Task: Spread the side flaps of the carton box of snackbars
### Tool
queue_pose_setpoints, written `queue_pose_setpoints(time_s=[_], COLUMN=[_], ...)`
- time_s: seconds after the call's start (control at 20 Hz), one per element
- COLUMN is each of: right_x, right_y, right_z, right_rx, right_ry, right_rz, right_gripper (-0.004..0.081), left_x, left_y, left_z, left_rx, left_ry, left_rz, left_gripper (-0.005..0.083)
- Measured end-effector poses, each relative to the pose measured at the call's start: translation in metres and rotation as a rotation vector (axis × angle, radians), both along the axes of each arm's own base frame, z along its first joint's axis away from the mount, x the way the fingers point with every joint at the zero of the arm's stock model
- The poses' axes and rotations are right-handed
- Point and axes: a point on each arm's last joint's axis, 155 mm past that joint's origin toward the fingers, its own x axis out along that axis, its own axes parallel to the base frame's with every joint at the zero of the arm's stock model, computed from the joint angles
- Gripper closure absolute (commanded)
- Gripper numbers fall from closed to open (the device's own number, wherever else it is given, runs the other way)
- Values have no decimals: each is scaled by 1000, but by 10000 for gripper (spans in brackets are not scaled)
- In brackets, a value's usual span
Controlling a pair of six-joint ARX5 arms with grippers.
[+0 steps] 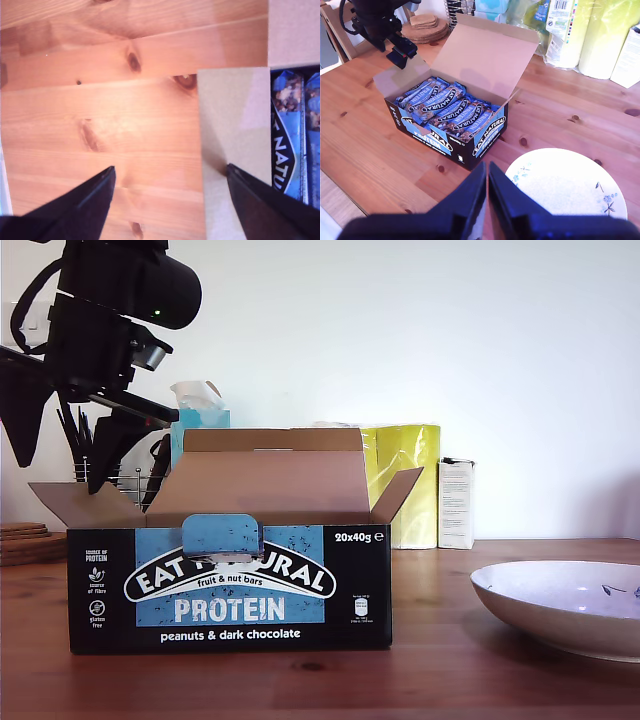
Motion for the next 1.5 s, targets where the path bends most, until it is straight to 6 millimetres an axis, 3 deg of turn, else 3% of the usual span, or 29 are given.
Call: queue_pose_setpoints(time_s=[0.45, 1.15, 1.5], right_x=[0, 1, 2], right_y=[0, 1, 1], right_z=[0, 3, 5], right_rx=[0, 6, 11], right_ry=[0, -11, -20], right_rz=[0, 0, 0], right_gripper=[783, 783, 783], left_x=[5, -6, -6], left_y=[4, 3, 1], left_z=[-4, -47, -50], left_rx=[-27, -78, -82], left_ry=[-5, 52, 66], left_rz=[12, 7, -35], left_gripper=[129, 129, 129])
